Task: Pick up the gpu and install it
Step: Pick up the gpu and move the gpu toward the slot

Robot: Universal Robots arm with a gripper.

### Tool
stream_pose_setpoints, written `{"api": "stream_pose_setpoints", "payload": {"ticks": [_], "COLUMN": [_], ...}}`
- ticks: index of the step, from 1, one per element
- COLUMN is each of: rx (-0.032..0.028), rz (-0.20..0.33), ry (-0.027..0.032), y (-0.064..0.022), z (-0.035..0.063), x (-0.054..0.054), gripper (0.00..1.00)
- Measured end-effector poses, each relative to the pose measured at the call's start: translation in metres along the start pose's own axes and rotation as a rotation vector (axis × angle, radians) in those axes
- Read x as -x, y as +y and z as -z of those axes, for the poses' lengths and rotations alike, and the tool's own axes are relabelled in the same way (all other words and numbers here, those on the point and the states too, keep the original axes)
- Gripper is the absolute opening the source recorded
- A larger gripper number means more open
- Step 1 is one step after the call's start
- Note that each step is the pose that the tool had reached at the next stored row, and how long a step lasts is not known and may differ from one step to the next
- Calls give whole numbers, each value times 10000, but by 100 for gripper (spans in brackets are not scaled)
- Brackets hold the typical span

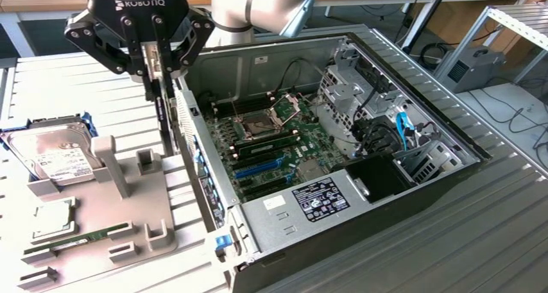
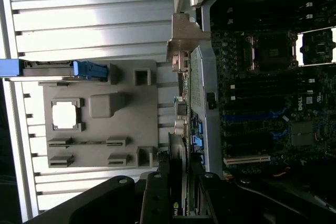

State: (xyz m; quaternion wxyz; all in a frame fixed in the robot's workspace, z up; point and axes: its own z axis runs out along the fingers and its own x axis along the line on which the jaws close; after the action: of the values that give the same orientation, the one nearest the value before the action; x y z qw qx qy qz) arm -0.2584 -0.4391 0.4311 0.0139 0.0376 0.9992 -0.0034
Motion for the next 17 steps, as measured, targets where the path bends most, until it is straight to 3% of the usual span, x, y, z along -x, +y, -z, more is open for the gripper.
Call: {"api": "stream_pose_setpoints", "payload": {"ticks": [17], "rx": [0], "rz": [-2], "ry": [0], "y": [3], "z": [-2], "x": [36], "gripper": [26]}}
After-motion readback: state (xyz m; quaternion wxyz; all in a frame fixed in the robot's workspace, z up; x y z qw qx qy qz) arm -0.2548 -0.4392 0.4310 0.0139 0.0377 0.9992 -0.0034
